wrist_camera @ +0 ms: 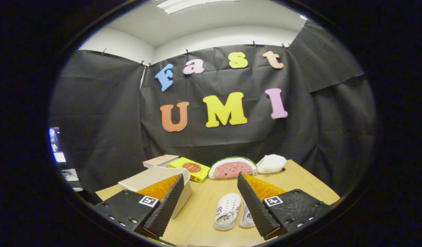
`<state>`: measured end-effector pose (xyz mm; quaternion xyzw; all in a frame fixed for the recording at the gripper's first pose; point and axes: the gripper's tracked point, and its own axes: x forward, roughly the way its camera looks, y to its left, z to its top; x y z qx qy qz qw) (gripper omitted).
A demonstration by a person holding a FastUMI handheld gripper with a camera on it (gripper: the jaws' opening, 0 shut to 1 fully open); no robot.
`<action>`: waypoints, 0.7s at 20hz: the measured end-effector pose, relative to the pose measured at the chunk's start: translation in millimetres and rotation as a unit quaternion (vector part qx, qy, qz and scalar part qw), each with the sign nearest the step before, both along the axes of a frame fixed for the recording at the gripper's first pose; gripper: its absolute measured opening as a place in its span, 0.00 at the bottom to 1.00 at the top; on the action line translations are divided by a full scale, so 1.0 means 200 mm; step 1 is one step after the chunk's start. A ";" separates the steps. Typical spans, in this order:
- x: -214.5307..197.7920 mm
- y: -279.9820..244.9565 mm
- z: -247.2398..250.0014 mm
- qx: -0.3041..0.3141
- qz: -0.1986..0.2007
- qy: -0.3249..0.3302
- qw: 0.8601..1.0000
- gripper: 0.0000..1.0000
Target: Open the storage box then place both shoes into the box .Put the left shoe in first, then the right shoe, with the right side of both shoes facing outward in a uniform manner.
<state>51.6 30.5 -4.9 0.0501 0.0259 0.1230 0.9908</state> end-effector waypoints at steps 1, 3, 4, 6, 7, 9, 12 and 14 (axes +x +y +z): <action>0.05 0.03 -0.02 0.009 0.016 0.011 1.000 0.95; 0.16 0.08 -0.07 0.024 0.045 0.042 0.998 0.94; 0.22 0.11 -0.08 0.033 0.057 0.061 0.996 0.94; 0.33 0.17 -0.12 0.055 0.093 0.095 0.990 0.94; 0.40 0.21 -0.14 0.069 0.110 0.111 0.985 0.94; 0.52 0.27 -0.17 0.086 0.145 0.142 0.975 0.94; 0.66 0.37 -0.23 0.116 0.194 0.193 0.955 0.94; 0.71 0.46 -0.29 0.133 0.230 0.231 0.936 0.94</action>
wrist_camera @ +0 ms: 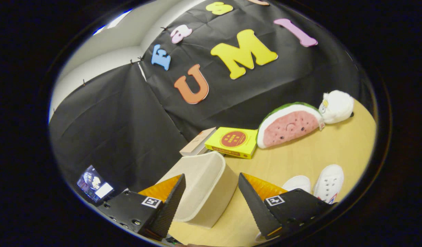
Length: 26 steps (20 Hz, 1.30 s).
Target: Open the storage box then place both shoes into the box .Put the left shoe in first, then the right shoe, with the right side of both shoes facing outward in a uniform manner.
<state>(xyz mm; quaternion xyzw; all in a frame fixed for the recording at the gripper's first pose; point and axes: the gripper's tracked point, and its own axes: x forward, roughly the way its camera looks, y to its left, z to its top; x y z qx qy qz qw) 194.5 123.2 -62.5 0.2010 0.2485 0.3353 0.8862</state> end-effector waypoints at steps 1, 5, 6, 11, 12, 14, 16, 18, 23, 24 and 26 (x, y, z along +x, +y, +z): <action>0.01 0.03 -0.03 0.007 0.016 0.023 1.000 0.94; 0.08 0.18 -0.13 0.068 0.092 0.120 0.986 0.94; 0.10 0.20 -0.15 0.085 0.105 0.146 0.980 0.94; 0.14 0.28 -0.15 0.150 0.167 0.212 0.951 0.94; 0.16 0.30 -0.19 0.143 0.166 0.222 0.950 0.93; 0.17 0.36 -0.24 0.140 0.171 0.245 0.944 0.94; 0.15 0.38 -0.24 0.141 0.184 0.254 0.939 0.93; 0.17 0.38 -0.24 0.136 0.169 0.250 0.944 0.82; 0.14 0.37 -0.21 0.119 0.153 0.264 0.945 0.57; 0.15 0.37 -0.22 0.107 0.148 0.262 0.948 0.56; 0.15 0.35 -0.21 0.097 0.134 0.262 0.951 0.54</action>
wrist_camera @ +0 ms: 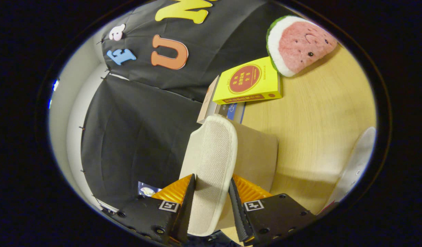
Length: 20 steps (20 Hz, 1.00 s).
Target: Open the storage box then place both shoes into the box .Put the left shoe in first, then the right shoe, with the right side of both shoes facing outward in a uniform manner.
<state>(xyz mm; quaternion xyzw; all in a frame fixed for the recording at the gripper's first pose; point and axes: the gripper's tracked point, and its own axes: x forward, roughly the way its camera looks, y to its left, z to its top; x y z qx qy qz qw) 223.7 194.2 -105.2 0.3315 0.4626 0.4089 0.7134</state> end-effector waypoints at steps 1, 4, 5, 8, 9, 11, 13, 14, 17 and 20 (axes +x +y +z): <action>0.01 -0.02 0.00 -0.005 -0.009 0.006 1.000 0.54; 0.00 -0.03 0.03 0.000 -0.014 0.027 1.000 0.49; -0.01 -0.03 0.04 0.000 -0.015 0.030 0.999 0.46; 0.00 0.00 0.01 0.000 -0.022 0.038 0.999 0.37; -0.02 -0.11 0.07 0.010 -0.029 0.045 0.999 0.35; -0.02 -0.07 0.04 0.006 -0.029 0.050 0.998 0.29; -0.03 -0.07 0.05 -0.002 -0.030 0.042 0.999 0.26; 0.05 -0.07 0.08 0.016 -0.039 0.048 0.998 0.17; -0.03 -0.06 0.13 -0.009 -0.049 0.042 0.998 0.08; -0.05 -0.02 0.25 -0.020 -0.052 0.022 0.998 0.02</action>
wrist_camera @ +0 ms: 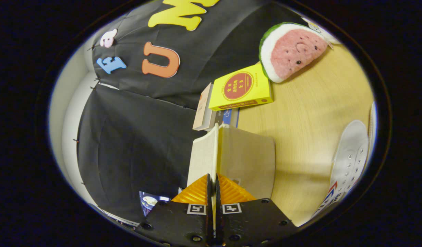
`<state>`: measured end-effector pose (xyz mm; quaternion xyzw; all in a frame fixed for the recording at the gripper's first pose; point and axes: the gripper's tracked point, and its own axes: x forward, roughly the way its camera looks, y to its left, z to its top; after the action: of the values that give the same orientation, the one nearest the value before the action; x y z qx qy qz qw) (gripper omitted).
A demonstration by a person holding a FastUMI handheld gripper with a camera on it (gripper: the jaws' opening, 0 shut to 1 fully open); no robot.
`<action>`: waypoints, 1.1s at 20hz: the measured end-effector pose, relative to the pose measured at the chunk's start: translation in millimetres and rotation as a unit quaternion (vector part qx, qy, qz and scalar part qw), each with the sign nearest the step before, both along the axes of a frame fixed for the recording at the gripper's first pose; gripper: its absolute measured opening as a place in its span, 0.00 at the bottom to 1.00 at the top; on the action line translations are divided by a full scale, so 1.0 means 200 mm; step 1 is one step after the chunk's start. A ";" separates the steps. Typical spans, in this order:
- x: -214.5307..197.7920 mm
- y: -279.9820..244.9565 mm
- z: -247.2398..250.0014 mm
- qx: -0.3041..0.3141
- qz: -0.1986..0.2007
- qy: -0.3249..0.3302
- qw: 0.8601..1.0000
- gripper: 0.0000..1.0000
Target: Open the storage box then place both shoes into the box .Put the left shoe in first, then the right shoe, with the right side of both shoes facing outward in a uniform manner.
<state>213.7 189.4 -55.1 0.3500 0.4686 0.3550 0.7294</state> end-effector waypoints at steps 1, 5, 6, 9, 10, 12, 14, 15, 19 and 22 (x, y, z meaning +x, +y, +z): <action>-0.02 0.02 0.05 -0.001 0.002 -0.006 1.000 0.02; -0.07 0.13 0.28 -0.001 0.004 -0.037 0.999 0.03; -0.08 0.17 0.33 0.001 0.008 -0.043 0.999 0.03; -0.11 0.32 0.48 0.007 0.021 -0.063 0.998 0.04; -0.12 0.39 0.52 0.010 0.026 -0.069 0.997 0.05; -0.13 0.52 0.60 0.015 0.031 -0.080 0.996 0.06; -0.14 0.68 0.66 0.019 0.039 -0.088 0.995 0.07; -0.16 0.76 0.67 0.016 0.046 -0.094 0.994 0.07; -0.23 1.05 0.70 -0.002 0.072 -0.120 0.990 0.10; -0.27 1.24 0.67 -0.006 0.095 -0.130 0.987 0.10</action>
<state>159.7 437.3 78.6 0.2500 0.4036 0.4622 0.7490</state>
